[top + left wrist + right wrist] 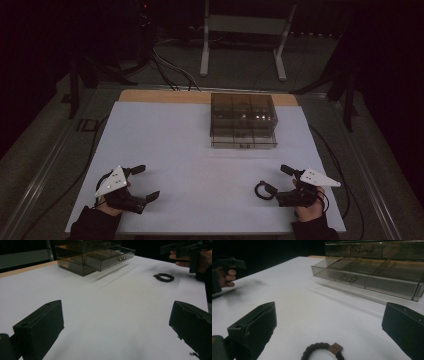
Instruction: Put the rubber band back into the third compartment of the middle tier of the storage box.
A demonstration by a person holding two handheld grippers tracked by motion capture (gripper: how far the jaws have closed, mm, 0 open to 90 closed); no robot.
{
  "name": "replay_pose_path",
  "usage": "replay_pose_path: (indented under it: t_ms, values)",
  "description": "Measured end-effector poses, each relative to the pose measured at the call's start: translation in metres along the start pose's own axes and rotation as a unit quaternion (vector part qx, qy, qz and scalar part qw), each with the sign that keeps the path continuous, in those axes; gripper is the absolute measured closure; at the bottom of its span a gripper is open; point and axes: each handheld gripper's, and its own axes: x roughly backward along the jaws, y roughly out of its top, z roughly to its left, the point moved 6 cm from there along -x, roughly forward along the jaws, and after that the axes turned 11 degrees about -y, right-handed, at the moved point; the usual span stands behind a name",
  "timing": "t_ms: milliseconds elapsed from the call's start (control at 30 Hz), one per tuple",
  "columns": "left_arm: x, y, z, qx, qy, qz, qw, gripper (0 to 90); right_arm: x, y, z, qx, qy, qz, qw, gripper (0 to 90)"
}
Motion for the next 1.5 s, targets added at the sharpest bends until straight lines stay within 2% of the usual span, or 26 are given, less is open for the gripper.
replay_pose_path:
  t_ms: [167,267,400,567,800,900,967,1200,1300,1500]
  values:
    - [-0.002,-0.001,0.001,0.003,-0.005,0.005,1.0000,0.3,0.000,-0.001,-0.004,-0.001,-0.008,0.000,1.0000,0.0]
    - [-0.001,0.000,0.001,0.007,-0.002,0.000,1.0000,0.3,0.002,0.001,-0.005,-0.007,-0.010,-0.007,0.9999,0.0]
    - [0.002,0.000,0.000,0.009,0.001,-0.006,0.9999,0.3,0.004,0.004,-0.005,-0.003,-0.019,-0.011,0.9998,0.0]
    - [0.002,0.003,-0.002,0.007,-0.004,-0.009,0.9999,0.3,0.005,0.008,-0.001,0.008,-0.024,-0.009,0.9996,0.0]
    - [0.003,0.000,-0.004,0.008,-0.006,-0.005,0.9999,0.3,0.009,0.022,0.006,0.004,-0.027,-0.018,0.9995,0.0]
    - [0.004,0.002,-0.004,0.009,-0.007,-0.009,0.9999,0.3,0.009,0.026,0.009,0.011,-0.032,-0.019,0.9992,0.0]
    - [0.004,0.002,-0.004,0.009,-0.006,-0.011,0.9999,0.3,0.008,0.029,0.010,0.007,-0.037,-0.019,0.9991,0.0]
    - [0.003,0.002,-0.004,0.009,-0.007,-0.008,0.9999,0.3,0.004,0.037,0.013,0.001,-0.035,-0.023,0.9991,0.0]
    - [0.003,0.003,-0.004,0.011,-0.005,-0.010,0.9999,0.3,0.004,0.038,0.014,0.000,-0.025,-0.028,0.9993,0.0]
    - [0.003,0.002,-0.004,0.012,-0.006,-0.008,0.9999,0.3,0.000,0.036,0.016,0.009,-0.028,-0.017,0.9994,0.0]
